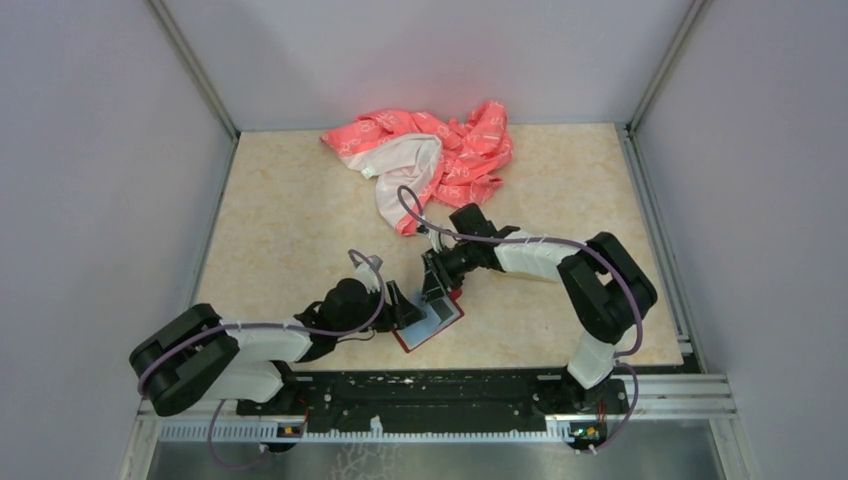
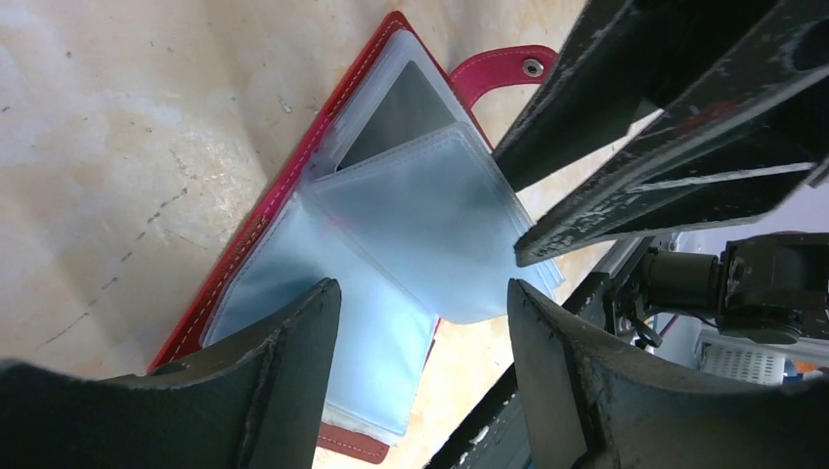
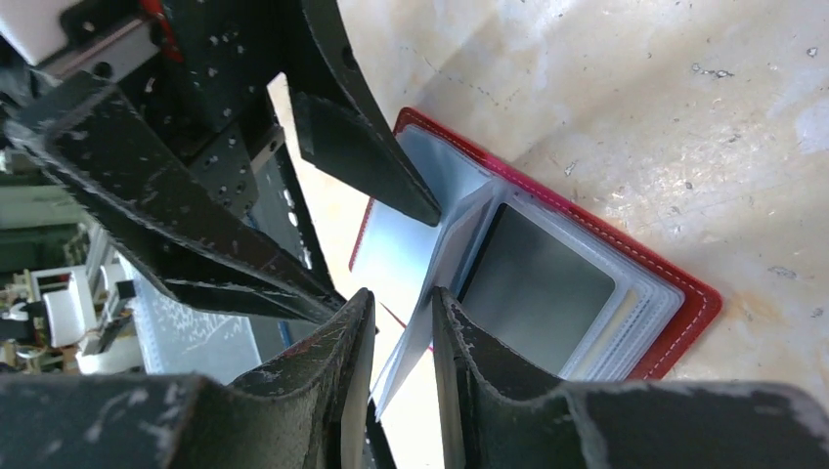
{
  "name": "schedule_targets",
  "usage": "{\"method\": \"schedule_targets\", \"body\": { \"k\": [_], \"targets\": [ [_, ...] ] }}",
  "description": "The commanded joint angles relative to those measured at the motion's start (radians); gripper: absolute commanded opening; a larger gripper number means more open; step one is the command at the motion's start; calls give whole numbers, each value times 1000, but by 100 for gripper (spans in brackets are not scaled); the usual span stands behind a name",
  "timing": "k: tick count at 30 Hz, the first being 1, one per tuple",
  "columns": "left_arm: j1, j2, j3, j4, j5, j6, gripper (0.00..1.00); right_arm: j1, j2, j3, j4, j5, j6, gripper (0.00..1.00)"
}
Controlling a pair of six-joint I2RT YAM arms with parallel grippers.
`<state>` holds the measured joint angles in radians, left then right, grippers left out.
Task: Put the credit cards into the card holder
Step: Turn over the card holder at the center of the board.
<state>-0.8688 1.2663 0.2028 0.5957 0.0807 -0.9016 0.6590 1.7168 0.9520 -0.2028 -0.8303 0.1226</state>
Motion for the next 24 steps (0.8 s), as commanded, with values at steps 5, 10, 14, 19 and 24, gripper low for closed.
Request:
{"method": "schedule_targets", "body": {
  "k": [5, 10, 14, 19, 24],
  "targets": [
    [-6, 139, 11, 217, 47, -47, 75, -30, 12, 10, 61, -32, 55, 28],
    [-7, 133, 10, 226, 48, -60, 78, -39, 23, 11, 54, -33, 55, 24],
    [-7, 124, 45, 103, 2, -62, 77, -39, 28, 10, 58, -45, 60, 21],
    [-7, 135, 67, 32, -23, -60, 76, -39, 27, 7, 67, -61, 75, 17],
    [-15, 128, 71, 12, -40, -70, 78, -37, 29, 4, 73, -65, 87, 13]
  ]
}}
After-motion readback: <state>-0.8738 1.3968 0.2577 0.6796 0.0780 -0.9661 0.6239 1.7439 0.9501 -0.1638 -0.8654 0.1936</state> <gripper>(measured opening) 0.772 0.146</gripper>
